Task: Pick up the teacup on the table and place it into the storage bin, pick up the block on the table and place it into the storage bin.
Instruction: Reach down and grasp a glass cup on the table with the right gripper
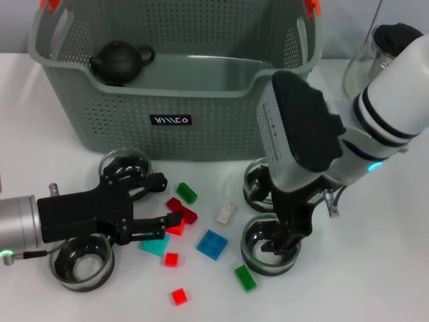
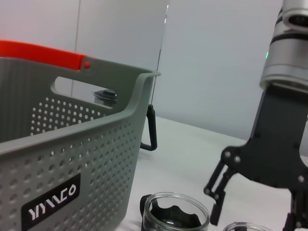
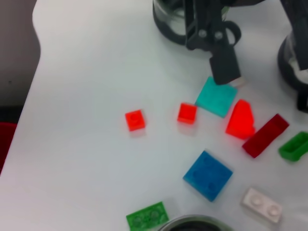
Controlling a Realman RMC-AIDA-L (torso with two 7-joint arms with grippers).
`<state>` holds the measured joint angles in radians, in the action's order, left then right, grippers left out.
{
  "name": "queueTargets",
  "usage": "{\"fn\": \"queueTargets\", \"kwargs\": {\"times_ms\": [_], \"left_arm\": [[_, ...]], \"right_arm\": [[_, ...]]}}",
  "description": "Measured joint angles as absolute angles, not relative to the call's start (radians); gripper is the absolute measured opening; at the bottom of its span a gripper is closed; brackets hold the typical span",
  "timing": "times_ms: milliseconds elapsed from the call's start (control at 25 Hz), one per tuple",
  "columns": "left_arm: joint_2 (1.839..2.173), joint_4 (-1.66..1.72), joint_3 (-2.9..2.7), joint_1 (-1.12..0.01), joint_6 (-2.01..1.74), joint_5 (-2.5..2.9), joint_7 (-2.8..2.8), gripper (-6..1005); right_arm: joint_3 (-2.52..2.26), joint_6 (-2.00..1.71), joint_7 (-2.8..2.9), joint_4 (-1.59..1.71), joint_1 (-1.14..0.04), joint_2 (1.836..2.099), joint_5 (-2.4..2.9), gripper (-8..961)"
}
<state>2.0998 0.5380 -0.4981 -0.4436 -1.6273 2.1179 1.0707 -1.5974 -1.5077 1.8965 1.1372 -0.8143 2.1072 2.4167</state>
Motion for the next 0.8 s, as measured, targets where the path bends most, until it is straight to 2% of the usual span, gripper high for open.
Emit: {"fn": "queueTargets", "kwargs": {"times_ms": [560, 680, 800], "left_arm": [[2.098, 0.537, -0.499, -0.437, -1.626, 2.115, 1.061, 843], [2.098, 0.537, -0.499, -0.435, -1.626, 2.115, 1.061, 844], [2.098, 0.537, -0.499, -0.435, -1.626, 2.115, 1.061, 844]], "right_arm": [[-1.703, -1.382, 1.938, 1.105, -0.798, 2.107, 2.42, 884], [-1.711, -1.378, 1.938, 1.103, -0.798, 2.106, 2.42, 690], [-1.723, -1.368, 1.939, 1.1, -0.795, 2.106, 2.419, 539]]}}
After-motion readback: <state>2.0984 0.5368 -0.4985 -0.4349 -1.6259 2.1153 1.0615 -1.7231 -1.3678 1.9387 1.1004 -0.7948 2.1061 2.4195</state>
